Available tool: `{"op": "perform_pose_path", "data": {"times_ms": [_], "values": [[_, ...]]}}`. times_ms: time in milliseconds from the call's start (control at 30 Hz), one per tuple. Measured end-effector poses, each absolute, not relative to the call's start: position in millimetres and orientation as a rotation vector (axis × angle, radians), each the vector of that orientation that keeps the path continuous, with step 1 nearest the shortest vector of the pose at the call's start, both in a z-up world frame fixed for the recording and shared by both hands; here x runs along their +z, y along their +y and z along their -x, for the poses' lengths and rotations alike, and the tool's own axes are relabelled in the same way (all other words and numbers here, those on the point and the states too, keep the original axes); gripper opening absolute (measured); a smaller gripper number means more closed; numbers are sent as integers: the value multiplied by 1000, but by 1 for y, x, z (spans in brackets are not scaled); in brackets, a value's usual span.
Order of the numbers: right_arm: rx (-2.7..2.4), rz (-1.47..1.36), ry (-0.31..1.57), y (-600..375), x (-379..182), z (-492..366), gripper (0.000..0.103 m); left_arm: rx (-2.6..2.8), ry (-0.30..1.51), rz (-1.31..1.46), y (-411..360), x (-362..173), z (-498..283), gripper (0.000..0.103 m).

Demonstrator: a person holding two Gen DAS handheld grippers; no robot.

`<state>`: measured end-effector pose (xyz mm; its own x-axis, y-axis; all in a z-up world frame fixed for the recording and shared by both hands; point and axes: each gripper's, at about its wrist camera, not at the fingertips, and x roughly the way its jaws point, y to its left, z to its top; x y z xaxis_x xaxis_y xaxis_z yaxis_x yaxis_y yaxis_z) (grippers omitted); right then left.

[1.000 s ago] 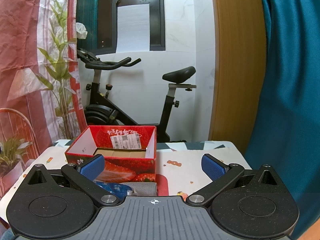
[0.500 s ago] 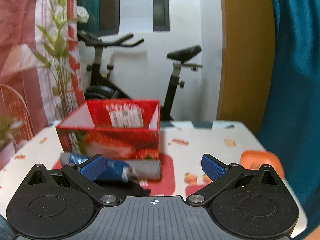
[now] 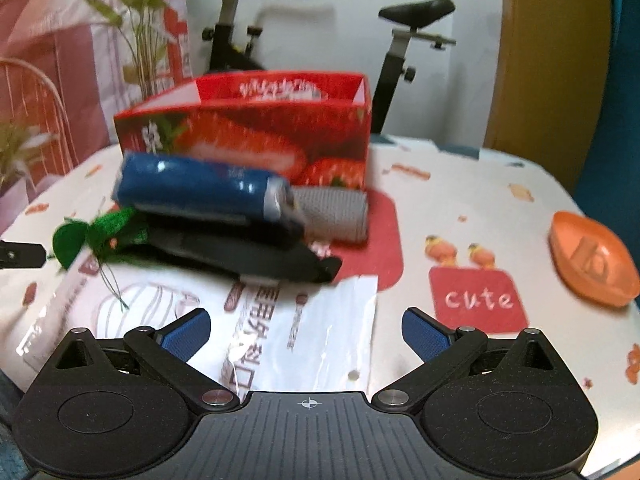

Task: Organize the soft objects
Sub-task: 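Lower the right tool onto the white mask packet and close it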

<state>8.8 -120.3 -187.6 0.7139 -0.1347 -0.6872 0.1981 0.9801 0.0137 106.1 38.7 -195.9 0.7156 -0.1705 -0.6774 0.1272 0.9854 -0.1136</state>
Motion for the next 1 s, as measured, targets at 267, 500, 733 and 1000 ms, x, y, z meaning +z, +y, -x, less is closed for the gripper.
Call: {"op": "perform_pose_path", "data": {"times_ms": [267, 500, 733, 1000], "values": [[-185, -174, 840, -135, -216, -19, 98, -234, 825, 65, 32, -227, -119, 93], [-147, -216, 850, -136, -225, -25, 97, -309, 879, 144, 34, -244, -128, 84], [-106, -242, 846, -135, -228, -30, 98, -390, 862, 146, 25, -248, -128, 81], [-40, -256, 838, -129, -227, -30, 89, -438, 867, 137, 17, -248, -125, 81]]}}
